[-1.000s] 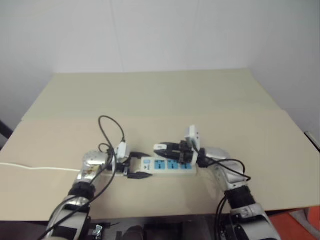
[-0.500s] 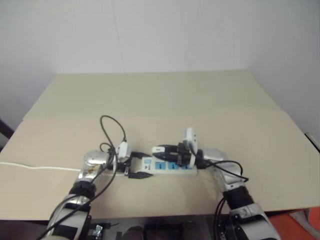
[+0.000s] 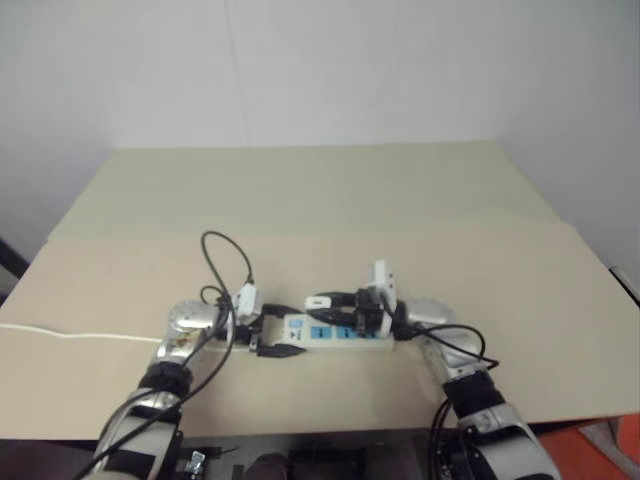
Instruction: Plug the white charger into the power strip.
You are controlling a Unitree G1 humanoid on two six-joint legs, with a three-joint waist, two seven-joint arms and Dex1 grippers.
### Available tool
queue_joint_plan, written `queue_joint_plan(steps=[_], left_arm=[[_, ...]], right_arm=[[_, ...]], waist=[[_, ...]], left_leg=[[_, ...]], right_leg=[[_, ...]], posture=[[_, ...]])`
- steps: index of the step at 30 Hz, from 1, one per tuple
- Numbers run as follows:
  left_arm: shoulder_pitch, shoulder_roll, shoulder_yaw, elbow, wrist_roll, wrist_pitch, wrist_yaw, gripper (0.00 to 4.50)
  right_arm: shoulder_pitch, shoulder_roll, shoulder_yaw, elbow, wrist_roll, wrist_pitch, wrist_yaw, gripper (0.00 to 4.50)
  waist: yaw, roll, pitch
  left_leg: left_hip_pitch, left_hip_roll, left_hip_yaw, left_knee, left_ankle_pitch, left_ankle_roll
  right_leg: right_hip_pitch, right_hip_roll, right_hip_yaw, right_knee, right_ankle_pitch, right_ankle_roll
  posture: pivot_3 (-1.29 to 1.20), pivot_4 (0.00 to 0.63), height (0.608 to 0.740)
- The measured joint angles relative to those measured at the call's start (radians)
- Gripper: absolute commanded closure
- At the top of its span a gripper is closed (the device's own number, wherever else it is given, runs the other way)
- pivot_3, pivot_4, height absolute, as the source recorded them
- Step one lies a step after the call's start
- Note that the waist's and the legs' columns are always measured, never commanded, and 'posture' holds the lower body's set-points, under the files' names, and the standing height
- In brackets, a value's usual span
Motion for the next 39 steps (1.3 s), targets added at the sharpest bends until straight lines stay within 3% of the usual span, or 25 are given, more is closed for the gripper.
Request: queue_joint_plan(steps=[20, 39], left_arm=[[0.002, 0.006, -0.001, -0.001, 0.006, 0.016, 0.008, 1.23], [0.003, 0.013, 0.0, -0.001, 0.015, 0.019, 0.016, 1.23]], right_arm=[[-0.038, 0.007, 0.036, 0.159, -0.026, -0.25, 0.055, 3.39], [-0.047, 0.009, 0.041, 0.162, -0.017, -0.152, 0.043, 3.39]], waist=[[-0.004, 0.0, -0.001], [-0.007, -0.002, -0.003]], left_leg=[[0.005, 0.0, -0.001, 0.0, 0.0, 0.0], [0.01, 0.002, -0.002, -0.001, 0.0, 0.0]], right_leg=[[0.002, 0.0, 0.002, -0.001, 0.0, 0.0], [0.007, 0.001, 0.003, -0.001, -0.001, 0.0]], posture=[[0.0, 0.15, 0.74], [0.0, 0.15, 0.74]])
